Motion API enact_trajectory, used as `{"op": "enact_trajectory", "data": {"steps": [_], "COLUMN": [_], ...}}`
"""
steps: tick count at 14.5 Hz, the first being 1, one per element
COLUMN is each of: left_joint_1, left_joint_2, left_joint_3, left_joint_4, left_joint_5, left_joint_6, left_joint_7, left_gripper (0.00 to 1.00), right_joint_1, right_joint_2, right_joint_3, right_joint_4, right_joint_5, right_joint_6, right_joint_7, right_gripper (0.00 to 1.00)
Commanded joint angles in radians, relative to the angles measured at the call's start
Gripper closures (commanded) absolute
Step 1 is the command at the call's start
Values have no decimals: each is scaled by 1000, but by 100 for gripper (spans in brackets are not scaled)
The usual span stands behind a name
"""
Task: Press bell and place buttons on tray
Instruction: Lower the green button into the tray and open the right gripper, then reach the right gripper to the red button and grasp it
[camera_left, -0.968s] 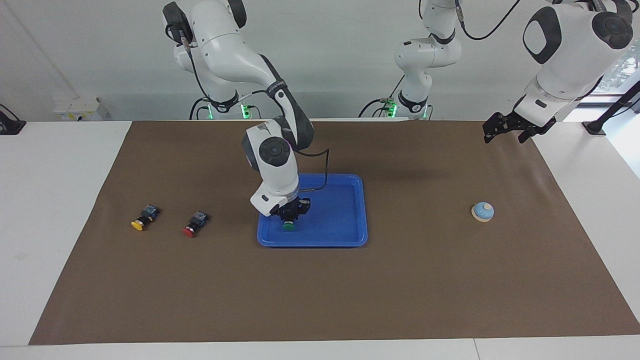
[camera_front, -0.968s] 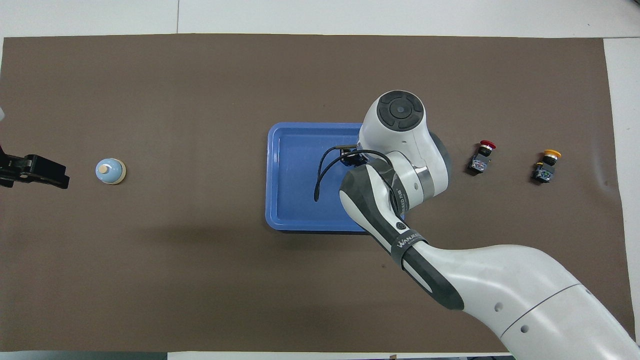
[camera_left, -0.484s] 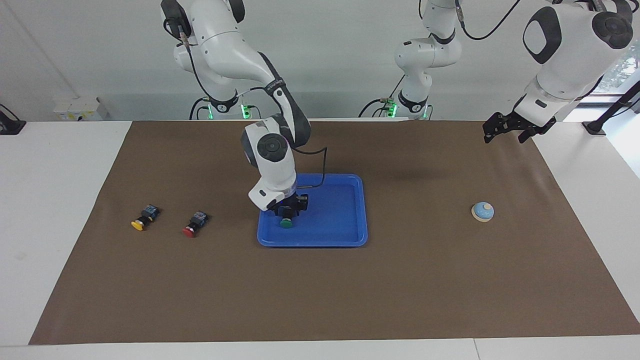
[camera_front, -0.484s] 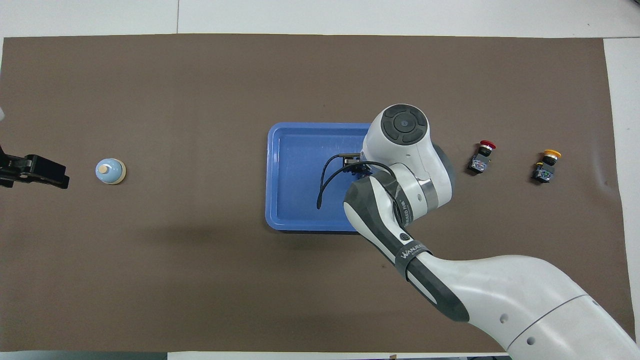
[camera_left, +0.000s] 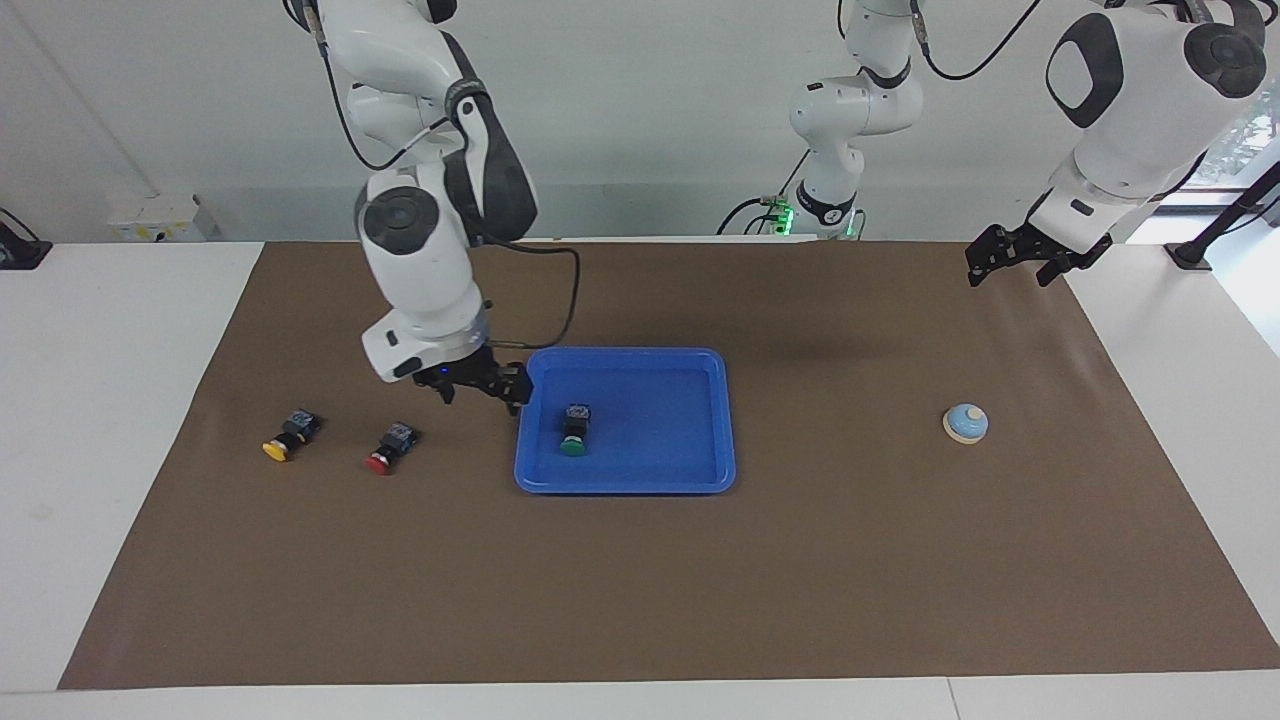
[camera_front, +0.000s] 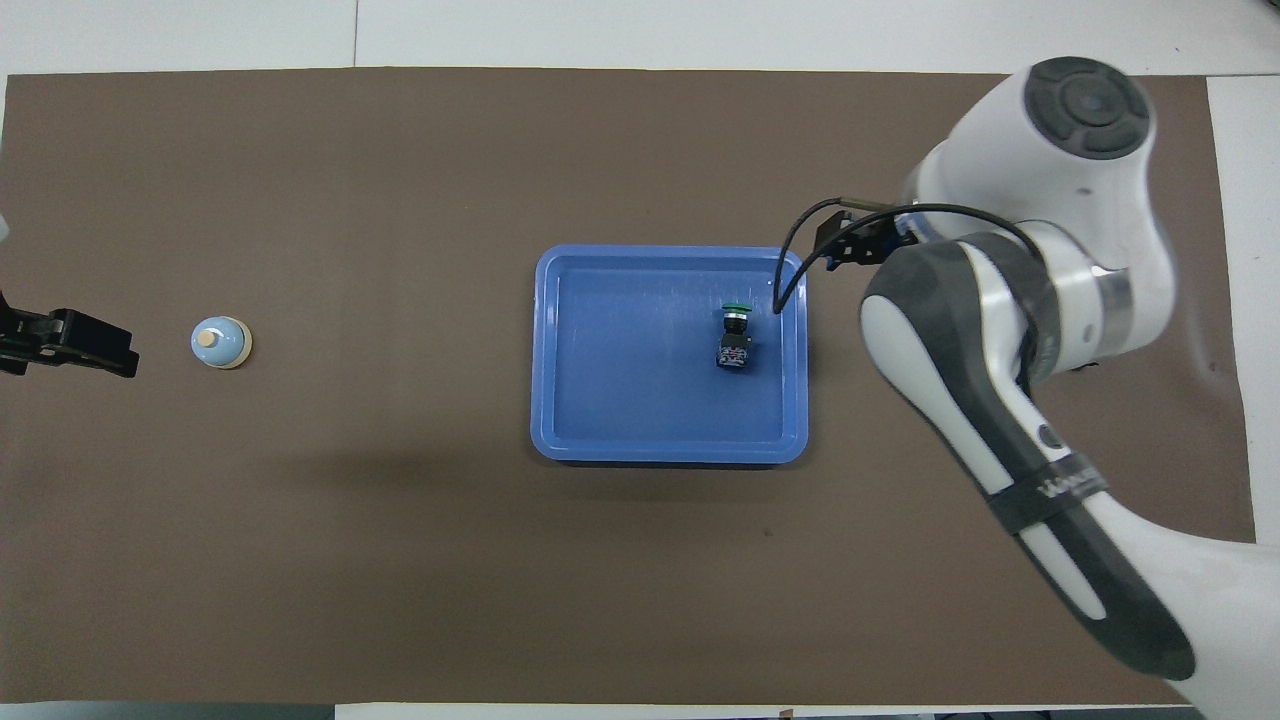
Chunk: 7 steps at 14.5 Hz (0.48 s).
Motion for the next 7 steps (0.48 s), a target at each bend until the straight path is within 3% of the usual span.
{"op": "enact_trajectory", "data": {"steps": [1,3,5,7], "left_joint_1": [-2,-2,-2,-2], "left_joint_2": [-20,-20,-18,-20], "left_joint_3": [3,3,3,3], "left_joint_4": [-14,-14,-14,-14], "left_joint_5": [8,8,8,8], "left_joint_6": [1,1,1,1], "left_joint_7": [-5,-5,-5,-5], "left_gripper": [0,0,0,0], "right_joint_1": [-107,-161,-206,-215], "right_joint_2": [3,-33,-76,-59], "right_joint_3": [-1,-3,-1,0], "right_joint_4": [-38,-154,-337,-379], "right_joint_5": [-23,-43,-56,-56], "right_joint_6": [13,109,322,404], "right_joint_7": [-98,-132,-151,-148], "right_gripper": [0,0,0,0]}}
